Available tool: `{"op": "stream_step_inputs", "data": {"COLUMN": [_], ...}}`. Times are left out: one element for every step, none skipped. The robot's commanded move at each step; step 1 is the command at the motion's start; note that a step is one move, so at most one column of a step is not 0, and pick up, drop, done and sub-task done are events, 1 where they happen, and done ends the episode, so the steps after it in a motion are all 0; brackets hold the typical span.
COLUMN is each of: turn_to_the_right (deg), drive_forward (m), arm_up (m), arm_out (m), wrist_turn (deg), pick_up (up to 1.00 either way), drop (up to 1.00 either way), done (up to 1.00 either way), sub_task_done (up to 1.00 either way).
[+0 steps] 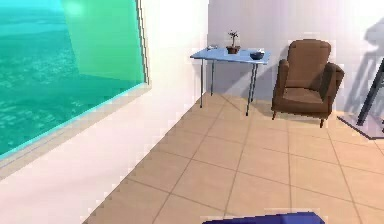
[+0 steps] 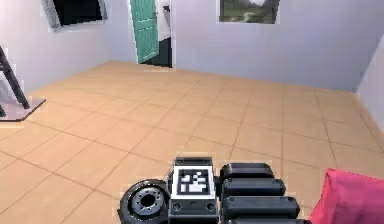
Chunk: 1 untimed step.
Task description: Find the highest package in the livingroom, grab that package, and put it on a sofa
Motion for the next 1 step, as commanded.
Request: {"op": "stream_step_inputs", "data": {"turn_to_the_right": [12.0], "drive_forward": [0.0], "arm_up": [0.0], "arm_out": [0.0], "wrist_turn": [0.0], "pick_up": [0.0], "drop": [0.0], "done": [0.0], "sub_task_done": [0.0]}}
